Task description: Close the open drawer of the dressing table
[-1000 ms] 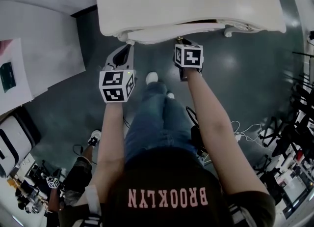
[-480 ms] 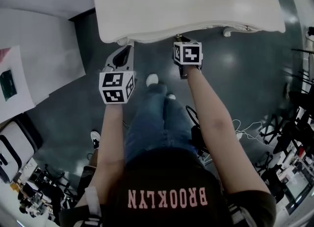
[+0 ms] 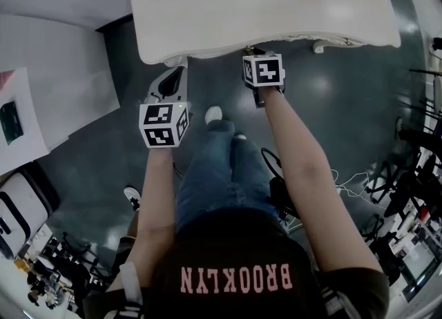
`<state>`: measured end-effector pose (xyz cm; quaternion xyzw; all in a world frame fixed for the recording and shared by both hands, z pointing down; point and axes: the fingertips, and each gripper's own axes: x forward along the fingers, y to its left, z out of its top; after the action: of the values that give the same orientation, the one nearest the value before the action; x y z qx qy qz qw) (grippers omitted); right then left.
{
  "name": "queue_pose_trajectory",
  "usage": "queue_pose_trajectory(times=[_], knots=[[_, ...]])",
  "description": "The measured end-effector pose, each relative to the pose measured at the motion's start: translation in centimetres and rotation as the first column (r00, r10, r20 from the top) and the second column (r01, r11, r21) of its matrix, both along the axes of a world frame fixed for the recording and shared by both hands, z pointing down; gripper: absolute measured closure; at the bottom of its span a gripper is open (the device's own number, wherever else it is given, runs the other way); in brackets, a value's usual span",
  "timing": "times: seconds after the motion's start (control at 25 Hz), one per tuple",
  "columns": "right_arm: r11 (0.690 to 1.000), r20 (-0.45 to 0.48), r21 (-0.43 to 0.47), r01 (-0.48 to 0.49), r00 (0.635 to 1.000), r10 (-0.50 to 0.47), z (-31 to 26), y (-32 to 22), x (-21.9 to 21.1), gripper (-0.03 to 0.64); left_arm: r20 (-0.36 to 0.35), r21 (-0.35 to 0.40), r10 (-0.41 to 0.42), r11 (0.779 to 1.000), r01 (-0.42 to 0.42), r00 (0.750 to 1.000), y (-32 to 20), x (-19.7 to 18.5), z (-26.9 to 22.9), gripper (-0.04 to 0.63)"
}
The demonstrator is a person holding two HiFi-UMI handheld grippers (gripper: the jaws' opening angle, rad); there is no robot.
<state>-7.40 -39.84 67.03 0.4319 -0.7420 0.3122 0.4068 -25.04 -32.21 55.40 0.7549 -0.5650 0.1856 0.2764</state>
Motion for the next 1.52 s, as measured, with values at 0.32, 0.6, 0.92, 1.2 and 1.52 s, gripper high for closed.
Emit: queue_pose_trajectory(times=[0.32, 0.6, 0.92, 1.2, 1.52], knots=[[0.998, -0.009, -0.016, 0.061, 0.998, -0.061, 0.4, -1.2, -0.8, 0.483, 0.007, -0.007, 0.000, 1.000, 0.000, 1.000, -0.3, -0.4, 0.4, 0.589], [0.999, -0.055, -0.039, 0.016, 0.998, -0.018, 1.0, -2.0, -1.1, 0.486, 0.018, -0.002, 0.004, 1.000, -0.004, 1.000, -0.6, -1.1, 0.1, 0.589], [1.000, -0.057, -0.029, 0.001, 0.998, -0.002, 0.9, -2.1, -0.6, 0.457, 0.030, 0.011, -0.001, 1.000, 0.001, 1.000, -0.4, -0.9, -0.9, 0.589], [0.999, -0.059, 0.039, 0.007, 0.998, -0.004, -0.1, -1.9, -0.2, 0.457, 0.040, 0.014, -0.007, 1.000, 0.006, 0.999, 1.3, 0.8, -1.3, 0.589], [0.994, -0.036, 0.084, 0.070, 0.997, -0.068, -2.5, -0.8, 0.9, 0.489, 0.033, 0.015, -0.029, 0.999, 0.029, 0.999, 3.8, 3.8, -2.0, 0.589]])
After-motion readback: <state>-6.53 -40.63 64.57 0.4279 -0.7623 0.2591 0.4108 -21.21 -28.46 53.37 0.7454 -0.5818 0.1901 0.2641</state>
